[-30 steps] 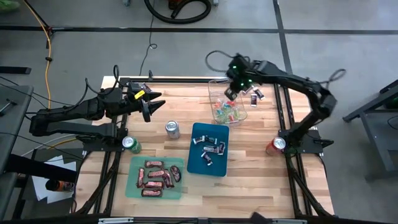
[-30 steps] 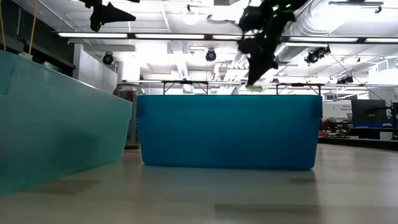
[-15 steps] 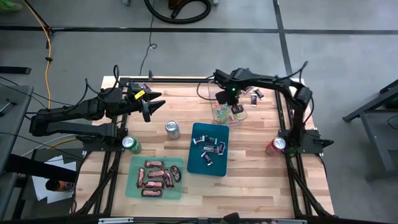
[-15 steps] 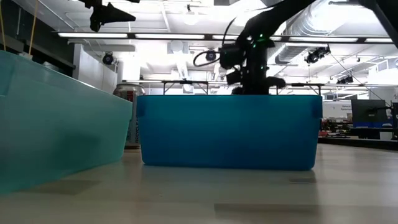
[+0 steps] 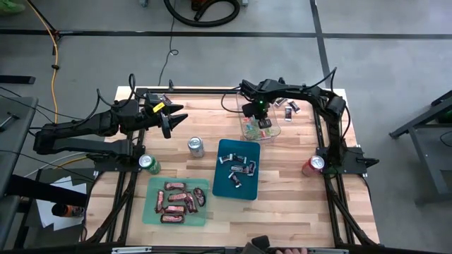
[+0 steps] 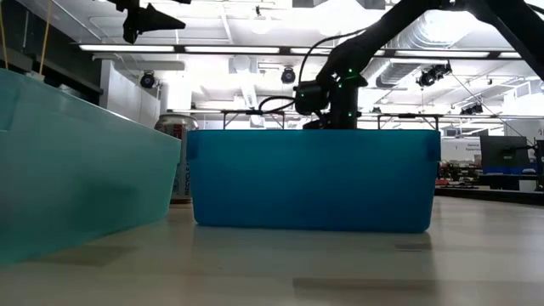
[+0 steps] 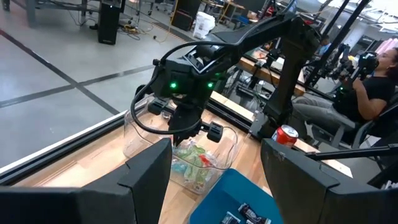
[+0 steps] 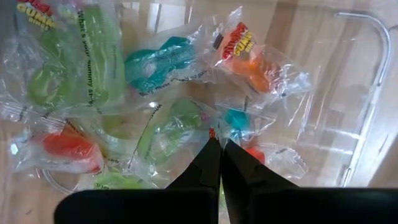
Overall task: Sort candy
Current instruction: Put the green gummy into the transparent bin, then put the brown-white chocolate into the blue bin
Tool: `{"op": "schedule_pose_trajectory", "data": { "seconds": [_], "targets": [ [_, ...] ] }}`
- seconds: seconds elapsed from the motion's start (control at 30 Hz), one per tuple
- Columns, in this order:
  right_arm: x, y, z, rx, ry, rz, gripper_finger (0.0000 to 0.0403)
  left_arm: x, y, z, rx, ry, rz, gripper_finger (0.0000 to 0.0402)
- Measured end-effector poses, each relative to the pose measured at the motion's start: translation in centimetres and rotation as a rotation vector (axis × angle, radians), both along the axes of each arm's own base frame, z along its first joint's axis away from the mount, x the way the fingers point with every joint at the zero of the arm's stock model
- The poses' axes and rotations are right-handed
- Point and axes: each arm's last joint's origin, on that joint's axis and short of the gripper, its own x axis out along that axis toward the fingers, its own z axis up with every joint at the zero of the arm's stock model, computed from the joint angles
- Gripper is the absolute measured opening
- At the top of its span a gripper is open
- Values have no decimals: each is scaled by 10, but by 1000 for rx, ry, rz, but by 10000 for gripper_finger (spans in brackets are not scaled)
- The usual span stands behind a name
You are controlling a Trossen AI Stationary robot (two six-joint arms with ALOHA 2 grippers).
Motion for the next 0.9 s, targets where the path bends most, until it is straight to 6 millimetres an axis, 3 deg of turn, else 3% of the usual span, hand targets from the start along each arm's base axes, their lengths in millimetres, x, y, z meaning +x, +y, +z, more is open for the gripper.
{"op": "schedule_pose_trajectory", "data": {
  "seconds": [0.3,0.57,0.77,0.9],
  "targets": [
    [1,2,0,8,-1,-74,12,0,0,0,1,0,3,233],
    [5,12,5,12,1,-102,137,0,0,0,1,0,3,233],
    [2,6,45,-24,-43,-76,224,-1,0,-3,-3,28,3,233],
    [-1,-3,82,-46,-98,-164,249,-1,0,-4,-6,45,3,233]
  ]
}}
